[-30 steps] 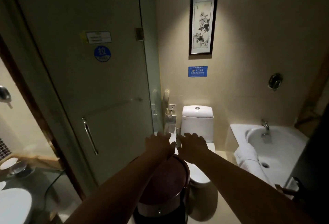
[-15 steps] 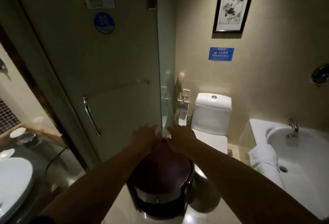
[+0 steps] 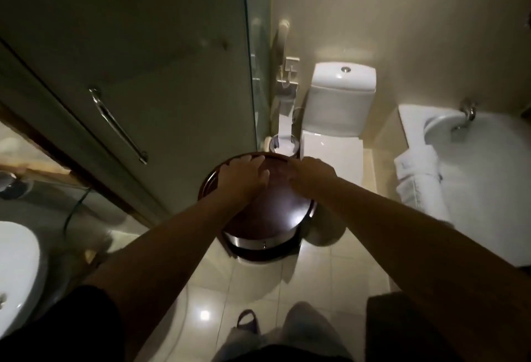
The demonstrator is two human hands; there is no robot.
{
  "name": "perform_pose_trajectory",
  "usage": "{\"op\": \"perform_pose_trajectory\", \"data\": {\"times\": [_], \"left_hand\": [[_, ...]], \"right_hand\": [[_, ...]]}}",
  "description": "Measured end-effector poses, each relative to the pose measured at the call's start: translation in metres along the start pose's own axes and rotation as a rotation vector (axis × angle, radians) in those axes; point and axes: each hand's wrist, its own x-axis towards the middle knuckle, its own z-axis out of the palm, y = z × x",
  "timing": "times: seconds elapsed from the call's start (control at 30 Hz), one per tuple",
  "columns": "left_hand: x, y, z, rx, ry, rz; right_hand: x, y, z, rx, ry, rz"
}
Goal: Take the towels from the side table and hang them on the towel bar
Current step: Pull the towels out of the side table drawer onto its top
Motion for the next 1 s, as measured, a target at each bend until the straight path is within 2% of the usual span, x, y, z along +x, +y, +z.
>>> {"op": "perform_pose_trajectory", "data": {"times": [0.1,0.33,0.47,0.63,0.73,0.87,1.0], "left_hand": [[-0.003,-0.021,0.029,0.051,-0.057,0.058],[-0.025,-0.044,0.091,0.116,-0.159,0.07],[-0.043,-0.038,0.109,0.098,-0.185,0.047],[-0.082,-0.023,0.118,0.016,-0.132,-0.112],[-0.109,-0.007,0.126,0.025,-0.168,-0.172],[-0.129,0.011,0.137,0.089,-0.18,-0.098],[-0.123,0.02,0.155,0.03,-0.163,-0.055]], "right_hand": [[0.003,-0.007,0.03,-0.047,-0.006,-0.003],[0.0,-0.004,0.098,-0.036,-0.169,-0.007],[-0.013,0.003,0.113,0.004,-0.155,-0.026],[-0.039,0.019,0.133,0.028,-0.172,-0.1],[-0.055,0.027,0.143,0.036,-0.176,-0.108],[-0.075,0.034,0.162,0.049,-0.142,-0.091],[-0.068,0.031,0.178,0.119,-0.099,-0.103]]}}
